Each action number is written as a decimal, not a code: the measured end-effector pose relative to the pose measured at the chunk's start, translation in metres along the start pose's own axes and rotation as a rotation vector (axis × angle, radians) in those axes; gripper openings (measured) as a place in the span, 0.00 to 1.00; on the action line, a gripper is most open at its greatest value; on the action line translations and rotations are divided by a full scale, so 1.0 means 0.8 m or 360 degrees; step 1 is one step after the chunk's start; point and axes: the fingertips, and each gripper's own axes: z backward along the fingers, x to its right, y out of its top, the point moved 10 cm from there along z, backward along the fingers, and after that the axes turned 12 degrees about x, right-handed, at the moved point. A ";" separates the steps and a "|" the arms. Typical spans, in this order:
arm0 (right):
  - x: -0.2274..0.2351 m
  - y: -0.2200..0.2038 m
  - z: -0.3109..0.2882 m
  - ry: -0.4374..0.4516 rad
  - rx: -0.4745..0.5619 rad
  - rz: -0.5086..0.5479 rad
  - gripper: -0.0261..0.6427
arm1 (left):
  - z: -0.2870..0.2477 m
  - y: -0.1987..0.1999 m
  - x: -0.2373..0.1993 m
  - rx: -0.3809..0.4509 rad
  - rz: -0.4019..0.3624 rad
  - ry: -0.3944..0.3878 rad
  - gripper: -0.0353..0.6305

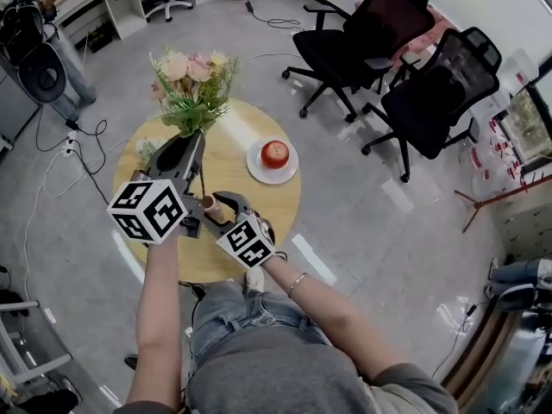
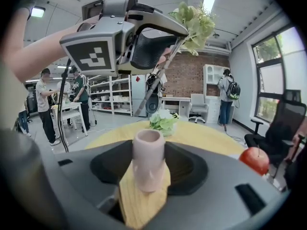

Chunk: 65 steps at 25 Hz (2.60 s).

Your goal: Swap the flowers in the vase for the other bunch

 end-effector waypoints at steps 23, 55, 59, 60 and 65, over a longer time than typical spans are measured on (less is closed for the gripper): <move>0.014 0.006 0.004 0.0024 -0.0002 0.0003 0.37 | 0.020 -0.059 -0.024 0.0050 -0.0062 0.0119 0.14; 0.003 -0.005 0.000 0.0000 -0.0014 -0.0010 0.37 | 0.093 -0.105 -0.012 -0.0413 -0.0181 0.0237 0.17; 0.005 -0.007 0.001 -0.0001 -0.0028 0.0017 0.37 | 0.094 -0.113 -0.011 -0.0469 -0.0221 0.0238 0.18; 0.005 -0.006 0.001 -0.0001 -0.0027 0.0016 0.37 | 0.094 -0.114 -0.011 -0.0476 -0.0234 0.0243 0.18; 0.004 -0.004 0.002 -0.0012 -0.0029 0.0013 0.37 | 0.093 -0.114 -0.010 -0.0507 -0.0254 0.0245 0.16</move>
